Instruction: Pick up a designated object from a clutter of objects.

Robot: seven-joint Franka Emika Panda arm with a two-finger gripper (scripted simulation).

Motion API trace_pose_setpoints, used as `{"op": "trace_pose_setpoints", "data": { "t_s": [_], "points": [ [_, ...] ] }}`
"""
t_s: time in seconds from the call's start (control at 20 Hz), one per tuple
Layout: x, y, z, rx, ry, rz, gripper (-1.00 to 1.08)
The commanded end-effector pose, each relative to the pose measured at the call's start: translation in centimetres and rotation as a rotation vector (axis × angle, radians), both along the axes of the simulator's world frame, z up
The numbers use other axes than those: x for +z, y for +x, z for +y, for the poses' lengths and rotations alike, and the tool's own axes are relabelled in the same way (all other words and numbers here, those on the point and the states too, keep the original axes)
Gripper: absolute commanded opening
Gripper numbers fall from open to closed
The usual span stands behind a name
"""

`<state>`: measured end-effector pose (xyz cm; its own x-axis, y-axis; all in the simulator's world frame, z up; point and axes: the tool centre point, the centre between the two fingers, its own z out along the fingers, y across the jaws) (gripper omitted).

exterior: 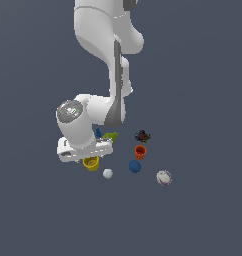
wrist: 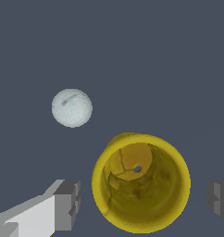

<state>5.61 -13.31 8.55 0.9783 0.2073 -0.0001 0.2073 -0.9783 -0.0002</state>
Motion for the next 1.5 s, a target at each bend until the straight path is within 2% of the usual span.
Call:
{"op": "trace_pose_setpoints", "data": {
  "t_s": [0.0, 0.45, 0.5, 1.1, 1.45],
  "points": [
    [-1.3, -0.1, 0.0, 0.000, 0.000, 0.001, 1.00],
    [-3.9, 0.0, -0.1, 0.002, 0.000, 0.000, 1.00],
    [-3.9, 0.0, -0.1, 0.002, 0.000, 0.000, -1.00],
    [-3.7, 0.0, -0.1, 0.001, 0.000, -0.001, -1.00],
    [-1.2, 0.4, -0.5, 0.001, 0.000, -0.001, -1.00]
  ]
}}
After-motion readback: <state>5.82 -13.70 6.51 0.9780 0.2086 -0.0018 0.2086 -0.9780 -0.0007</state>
